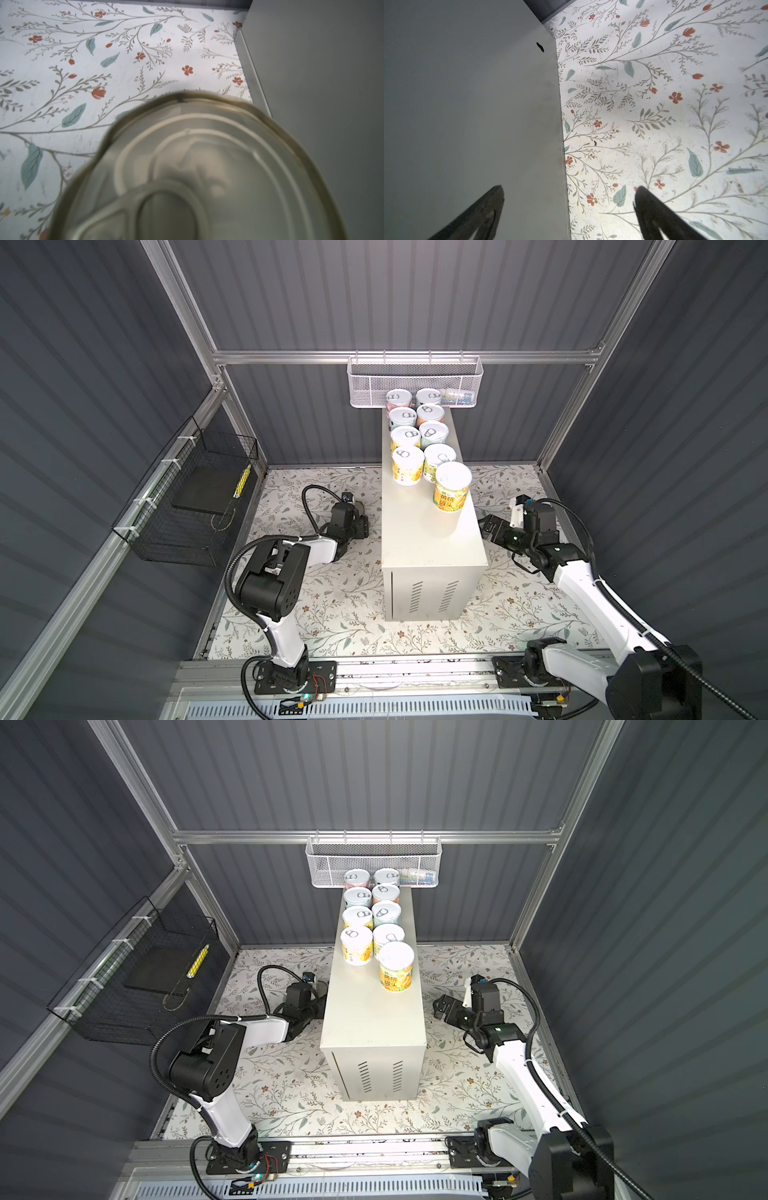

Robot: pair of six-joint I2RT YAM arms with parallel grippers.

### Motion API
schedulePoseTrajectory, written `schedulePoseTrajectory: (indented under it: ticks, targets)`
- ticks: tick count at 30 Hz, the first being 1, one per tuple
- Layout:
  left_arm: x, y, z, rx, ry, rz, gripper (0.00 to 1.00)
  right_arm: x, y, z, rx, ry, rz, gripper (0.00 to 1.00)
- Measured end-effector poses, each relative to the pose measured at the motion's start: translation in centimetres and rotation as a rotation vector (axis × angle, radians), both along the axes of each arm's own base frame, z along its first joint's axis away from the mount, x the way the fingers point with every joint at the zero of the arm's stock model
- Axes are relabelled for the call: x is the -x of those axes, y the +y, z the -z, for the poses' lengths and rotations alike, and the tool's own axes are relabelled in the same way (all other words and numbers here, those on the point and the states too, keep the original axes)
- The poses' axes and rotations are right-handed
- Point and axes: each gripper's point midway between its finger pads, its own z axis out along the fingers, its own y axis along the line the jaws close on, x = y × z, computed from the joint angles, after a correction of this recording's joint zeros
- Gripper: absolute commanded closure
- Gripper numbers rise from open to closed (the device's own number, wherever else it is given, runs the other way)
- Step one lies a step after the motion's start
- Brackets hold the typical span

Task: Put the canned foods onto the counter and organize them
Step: 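Lift the tomato can with the left gripper up over the cabinet top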

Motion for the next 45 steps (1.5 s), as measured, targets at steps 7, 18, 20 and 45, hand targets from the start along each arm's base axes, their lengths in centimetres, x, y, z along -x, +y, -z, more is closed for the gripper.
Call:
schedulePoseTrajectory:
  ticks: [7, 18, 20, 45]
  targets:
    - [1.9, 0.5, 0.0, 0.001, 0.036, 0.0, 1.0, 0.3, 0.0, -0.5, -0.003, -0.017, -0.001, 0.01]
    - [7.6, 2.2, -0.4, -0.013, 0.141, -0.003, 1.0, 1.3, 0.0, -0.4, -0.013, -0.026, -0.006, 0.01]
    - [8.7, 2.7, -0.8, -0.025, 0.171, -0.003, 1.0, 1.3, 0.0, -0.2, -0.013, -0.023, -0.007, 0.01]
    - [13.9, -0.5, -34.1, 0.125, 0.042, 0.19, 1.0, 2.1, 0.7, -2.5, -0.067, -0.081, -0.031, 0.01]
